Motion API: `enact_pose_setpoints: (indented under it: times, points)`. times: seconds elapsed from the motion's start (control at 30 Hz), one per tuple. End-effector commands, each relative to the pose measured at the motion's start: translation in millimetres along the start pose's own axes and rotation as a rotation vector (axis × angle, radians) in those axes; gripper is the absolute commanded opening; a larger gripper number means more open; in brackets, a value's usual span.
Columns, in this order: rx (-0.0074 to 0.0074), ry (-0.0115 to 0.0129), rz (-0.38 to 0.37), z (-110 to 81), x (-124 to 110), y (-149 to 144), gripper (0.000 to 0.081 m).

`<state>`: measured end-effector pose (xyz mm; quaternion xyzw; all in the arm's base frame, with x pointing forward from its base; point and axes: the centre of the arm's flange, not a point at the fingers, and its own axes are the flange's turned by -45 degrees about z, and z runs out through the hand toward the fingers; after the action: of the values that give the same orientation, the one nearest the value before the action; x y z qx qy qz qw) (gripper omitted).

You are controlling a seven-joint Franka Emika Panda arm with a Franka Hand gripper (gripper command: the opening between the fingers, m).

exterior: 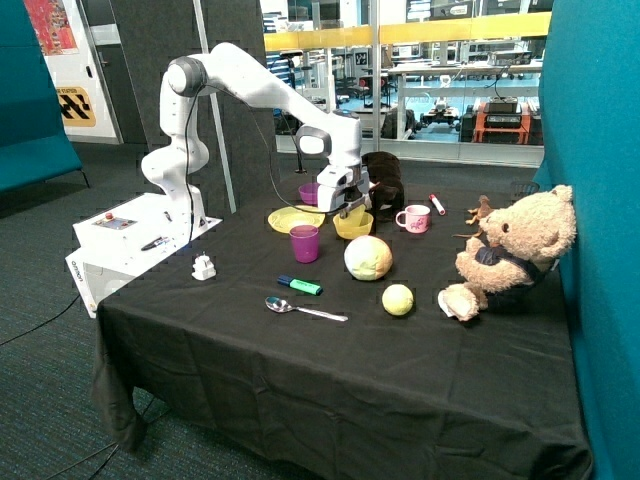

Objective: Match the cups with the appropriate bowls

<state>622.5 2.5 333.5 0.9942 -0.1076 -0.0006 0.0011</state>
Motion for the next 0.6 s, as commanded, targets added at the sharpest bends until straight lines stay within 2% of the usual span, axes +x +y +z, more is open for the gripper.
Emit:
enact_pose_setpoints:
  times: [0.0, 0.57]
  points:
    - [0.0024, 0.0010, -0.013, 0.4, -4.4, 1.9, 0.0599]
    - [0.0024, 0.0010, 0.005, -2.0, -13.4, 11.2, 0.0640]
